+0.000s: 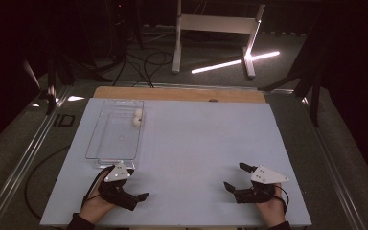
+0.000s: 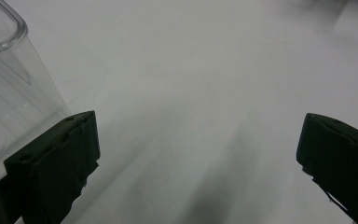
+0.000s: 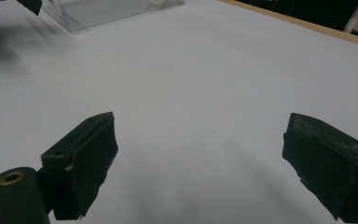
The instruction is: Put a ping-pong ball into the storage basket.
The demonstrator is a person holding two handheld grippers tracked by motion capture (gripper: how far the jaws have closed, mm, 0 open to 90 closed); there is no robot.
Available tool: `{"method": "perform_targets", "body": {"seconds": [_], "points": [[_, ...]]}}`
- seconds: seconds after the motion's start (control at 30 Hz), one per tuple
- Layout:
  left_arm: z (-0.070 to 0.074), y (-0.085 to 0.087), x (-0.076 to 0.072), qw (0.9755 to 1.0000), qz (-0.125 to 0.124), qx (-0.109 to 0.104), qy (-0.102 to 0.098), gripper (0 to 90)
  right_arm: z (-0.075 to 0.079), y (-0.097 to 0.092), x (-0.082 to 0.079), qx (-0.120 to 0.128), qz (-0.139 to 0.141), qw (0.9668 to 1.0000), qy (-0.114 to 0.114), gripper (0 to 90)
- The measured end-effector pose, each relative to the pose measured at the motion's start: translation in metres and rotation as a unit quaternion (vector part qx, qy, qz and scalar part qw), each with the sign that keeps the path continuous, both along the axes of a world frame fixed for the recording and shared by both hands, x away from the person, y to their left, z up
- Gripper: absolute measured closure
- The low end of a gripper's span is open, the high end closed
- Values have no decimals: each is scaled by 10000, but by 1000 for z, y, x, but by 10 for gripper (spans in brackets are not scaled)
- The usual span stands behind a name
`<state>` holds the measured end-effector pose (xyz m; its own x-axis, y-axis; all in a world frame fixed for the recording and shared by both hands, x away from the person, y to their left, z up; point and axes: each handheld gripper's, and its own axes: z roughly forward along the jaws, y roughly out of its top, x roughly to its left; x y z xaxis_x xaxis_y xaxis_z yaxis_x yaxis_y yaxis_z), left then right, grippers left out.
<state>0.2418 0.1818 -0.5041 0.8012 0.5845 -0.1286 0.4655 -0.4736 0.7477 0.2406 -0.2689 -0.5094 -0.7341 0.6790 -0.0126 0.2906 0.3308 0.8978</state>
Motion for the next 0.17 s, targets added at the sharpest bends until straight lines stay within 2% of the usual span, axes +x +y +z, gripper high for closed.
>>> {"method": "perform_targets", "body": {"seconds": [0.17], "points": [[-1, 0, 0, 10000, -19, 0, 22, 7, 0, 0, 0, 6, -2, 10000, 2, 97]]}}
